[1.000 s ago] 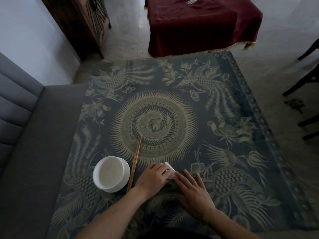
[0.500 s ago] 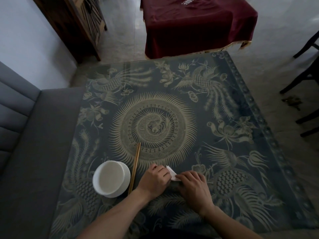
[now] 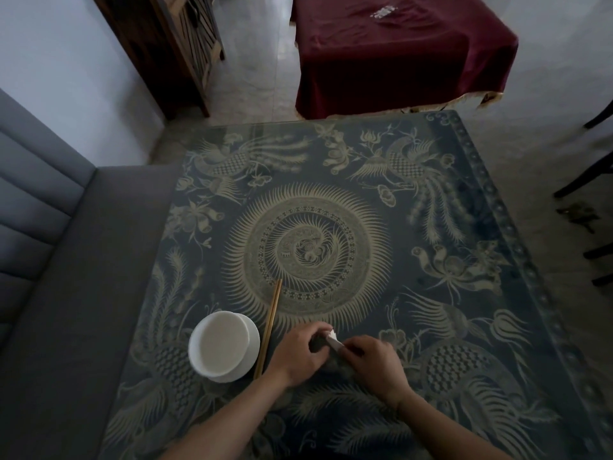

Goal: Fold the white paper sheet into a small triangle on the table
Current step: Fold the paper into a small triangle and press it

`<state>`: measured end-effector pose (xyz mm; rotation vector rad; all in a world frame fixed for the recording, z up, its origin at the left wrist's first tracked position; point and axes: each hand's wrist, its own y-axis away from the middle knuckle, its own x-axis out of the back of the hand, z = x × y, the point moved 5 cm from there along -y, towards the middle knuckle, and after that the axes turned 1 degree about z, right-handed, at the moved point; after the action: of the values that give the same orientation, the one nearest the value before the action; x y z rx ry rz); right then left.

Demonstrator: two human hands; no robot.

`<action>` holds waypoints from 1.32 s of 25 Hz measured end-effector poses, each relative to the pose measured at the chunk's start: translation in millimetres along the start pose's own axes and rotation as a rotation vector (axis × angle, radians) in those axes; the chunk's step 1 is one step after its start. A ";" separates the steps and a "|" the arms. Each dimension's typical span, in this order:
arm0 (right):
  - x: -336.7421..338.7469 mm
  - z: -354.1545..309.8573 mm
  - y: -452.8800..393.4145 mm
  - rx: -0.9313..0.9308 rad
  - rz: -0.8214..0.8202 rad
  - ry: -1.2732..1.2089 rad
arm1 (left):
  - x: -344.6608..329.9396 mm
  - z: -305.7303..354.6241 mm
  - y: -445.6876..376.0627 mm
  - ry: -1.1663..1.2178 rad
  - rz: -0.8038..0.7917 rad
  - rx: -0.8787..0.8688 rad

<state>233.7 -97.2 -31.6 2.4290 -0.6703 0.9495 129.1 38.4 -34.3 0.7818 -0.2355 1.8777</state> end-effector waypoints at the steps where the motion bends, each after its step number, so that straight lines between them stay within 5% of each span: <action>1: -1.1 -0.5 -2.1 -0.045 -0.031 -0.074 | 0.9 -3.0 0.7 0.051 0.005 0.045; 11: -8.5 -0.7 -8.4 -0.222 -0.246 -0.319 | 5.8 -21.4 20.3 0.280 0.027 0.290; 17: -19.4 -21.9 -17.0 -0.080 -0.308 -0.195 | 17.3 -22.1 37.0 0.108 -0.067 0.265; 25: -47.9 -28.6 -16.3 -0.136 -0.419 -0.275 | 19.8 -33.9 70.8 0.303 0.224 0.443; 33: -53.1 -30.4 -21.1 -0.207 -0.410 -0.336 | -0.7 -47.6 94.9 0.381 0.330 0.611</action>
<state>196.5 -49.1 -54.0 2.4226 -0.3319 0.2989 26.4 19.6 -53.7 0.7919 0.5013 2.4080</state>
